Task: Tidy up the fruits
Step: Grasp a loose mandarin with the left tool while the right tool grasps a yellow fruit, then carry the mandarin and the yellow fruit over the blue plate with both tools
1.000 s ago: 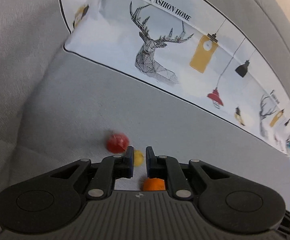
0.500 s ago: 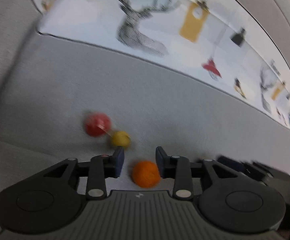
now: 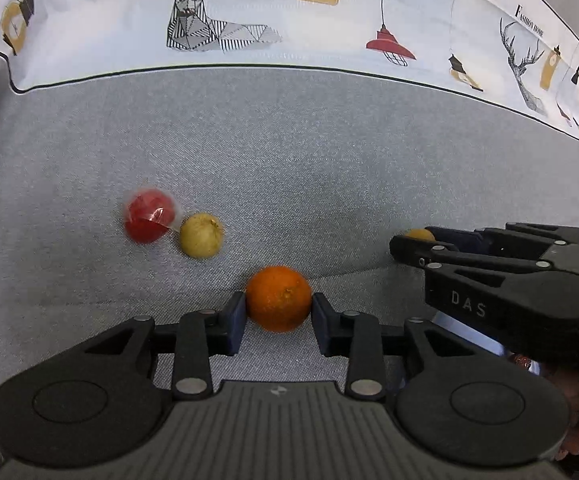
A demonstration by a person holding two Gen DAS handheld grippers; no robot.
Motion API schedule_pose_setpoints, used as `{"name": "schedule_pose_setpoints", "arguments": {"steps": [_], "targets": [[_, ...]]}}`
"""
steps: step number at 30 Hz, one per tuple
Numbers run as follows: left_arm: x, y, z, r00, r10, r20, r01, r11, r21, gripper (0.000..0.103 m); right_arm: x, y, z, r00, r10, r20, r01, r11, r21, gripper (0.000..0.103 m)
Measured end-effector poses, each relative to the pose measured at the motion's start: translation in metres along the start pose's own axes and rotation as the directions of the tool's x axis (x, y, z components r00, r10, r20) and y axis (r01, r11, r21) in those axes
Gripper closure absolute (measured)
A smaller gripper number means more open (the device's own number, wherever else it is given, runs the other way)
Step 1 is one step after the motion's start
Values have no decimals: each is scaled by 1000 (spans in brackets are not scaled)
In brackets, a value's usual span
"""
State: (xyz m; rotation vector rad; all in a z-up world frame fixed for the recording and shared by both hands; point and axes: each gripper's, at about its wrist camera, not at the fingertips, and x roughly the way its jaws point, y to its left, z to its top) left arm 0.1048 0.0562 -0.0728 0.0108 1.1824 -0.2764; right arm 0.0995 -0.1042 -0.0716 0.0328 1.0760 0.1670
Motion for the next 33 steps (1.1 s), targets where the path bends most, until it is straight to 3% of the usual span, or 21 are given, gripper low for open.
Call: {"name": "schedule_pose_setpoints", "arguments": {"steps": [7,12,18,22,25,33], "targets": [[-40,-2,-13,989,21,147,-20,1000,-4,66,-50,-5,-1,994,-2,113,-3,999,45,76],[-73,-6,-21,960,50,275,-50,999,-5,66,-118,-17,-12,975,20,223,-39,996,84,76],[-108,-19,-39,930,12,367,-16,1000,8,66,-167,-40,-62,960,17,279,-59,988,145,76],[-121,-35,-55,921,-17,389,10,1000,20,66,-169,-50,-94,966,-16,259,-32,983,180,76],[-125,-51,-67,915,-30,402,15,999,39,66,-178,-50,-103,951,-86,297,47,990,134,76],[-110,-82,-82,924,-30,381,-28,989,144,66,-183,-70,-111,946,-114,302,64,983,171,76]]}}
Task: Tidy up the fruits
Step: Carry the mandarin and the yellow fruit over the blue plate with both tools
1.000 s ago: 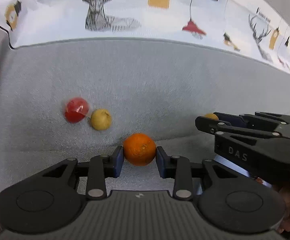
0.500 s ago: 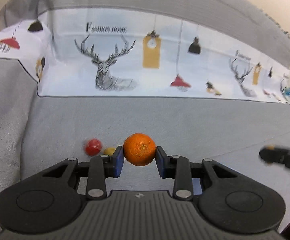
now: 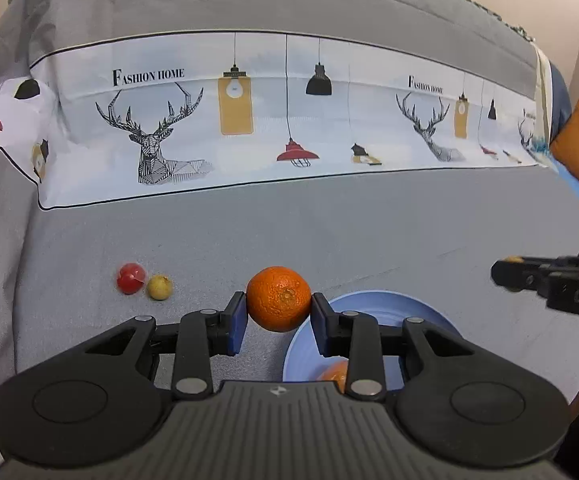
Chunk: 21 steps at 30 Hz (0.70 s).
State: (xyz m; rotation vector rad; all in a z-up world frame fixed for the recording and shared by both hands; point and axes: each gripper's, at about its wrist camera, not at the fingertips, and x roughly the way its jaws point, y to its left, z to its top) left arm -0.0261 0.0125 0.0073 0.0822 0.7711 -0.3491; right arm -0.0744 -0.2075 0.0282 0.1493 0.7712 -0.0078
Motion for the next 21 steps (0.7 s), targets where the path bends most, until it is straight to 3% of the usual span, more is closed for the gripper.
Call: {"name": "schedule_pose_setpoints", "arguments": {"steps": [14,21], "targets": [[13,-5,1,1000,-10,13,10,999,39,65,13,-1,-2,1000,-12,4,12,999,-39,76],[14,-5,4,998,-54,16,53,998,17,66,15,-2,-2,1000,7,-6,-7,999,-33,76]]}}
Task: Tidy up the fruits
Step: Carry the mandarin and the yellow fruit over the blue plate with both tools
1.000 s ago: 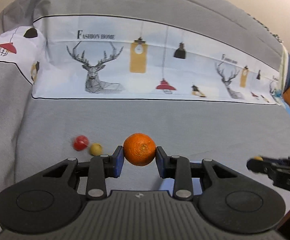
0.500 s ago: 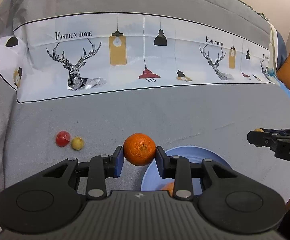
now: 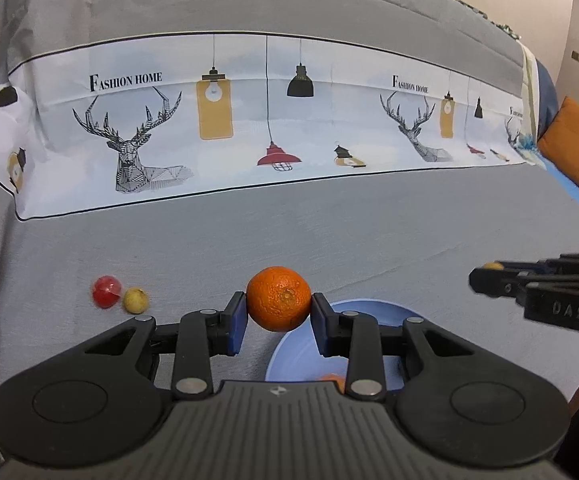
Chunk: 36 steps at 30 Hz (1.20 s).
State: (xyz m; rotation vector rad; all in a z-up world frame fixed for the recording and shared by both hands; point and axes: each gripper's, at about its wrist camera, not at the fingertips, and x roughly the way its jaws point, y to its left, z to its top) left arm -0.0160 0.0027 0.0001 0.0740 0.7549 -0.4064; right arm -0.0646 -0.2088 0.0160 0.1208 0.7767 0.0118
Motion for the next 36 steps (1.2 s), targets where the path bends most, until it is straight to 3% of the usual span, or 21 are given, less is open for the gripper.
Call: {"name": "schedule_pose_setpoints", "arguments": {"steps": [5,8,18,26,36], "targets": [[6,-3,-2,994,-97,-48,97,995,-13,66,10,5,-5,991,96,-97,-97,995,-6,76],[10,-18,-8,988,-133,-83,137,989,50,66,15,13,-9,987,89,-134,-97,994,-48,76],[20,-46,-27,960,-219,-174,250,952,177,65,17,7,-9,989,55,-140,-57,998,-12,76],[24,-61,-37,945,-243,-218,295,921,255,65,18,9,-9,989,58,-138,-61,998,-16,76],[24,-64,-39,942,-242,-231,302,914,270,65,18,14,-9,986,76,-147,-82,996,-35,76]]}}
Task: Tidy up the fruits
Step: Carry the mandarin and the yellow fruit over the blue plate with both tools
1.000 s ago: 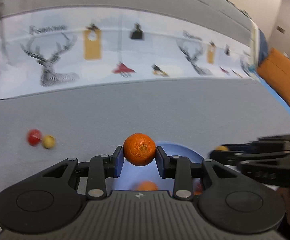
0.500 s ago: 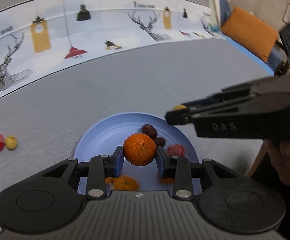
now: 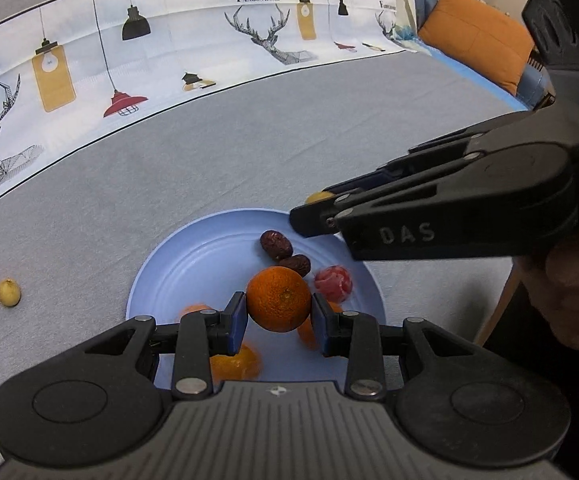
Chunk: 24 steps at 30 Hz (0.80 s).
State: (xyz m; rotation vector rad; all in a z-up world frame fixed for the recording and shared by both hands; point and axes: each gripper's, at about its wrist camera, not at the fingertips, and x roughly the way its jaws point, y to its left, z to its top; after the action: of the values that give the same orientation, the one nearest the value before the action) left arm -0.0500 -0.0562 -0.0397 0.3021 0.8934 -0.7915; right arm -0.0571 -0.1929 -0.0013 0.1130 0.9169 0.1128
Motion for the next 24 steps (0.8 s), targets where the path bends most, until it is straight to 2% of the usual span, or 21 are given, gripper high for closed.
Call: {"name": "schedule_pose_setpoints", "arguments": {"steps": [8,24], "targets": [[4,-3,-2,1000,-2,-23,3,1000,28,65,2,1,0,1000,3,-6,-3,1000,-11,76],[5,-2,-3,999,0,-32,0,1000,17,65,5,3,0,1000,7,-21,-8,1000,-21,76]]}}
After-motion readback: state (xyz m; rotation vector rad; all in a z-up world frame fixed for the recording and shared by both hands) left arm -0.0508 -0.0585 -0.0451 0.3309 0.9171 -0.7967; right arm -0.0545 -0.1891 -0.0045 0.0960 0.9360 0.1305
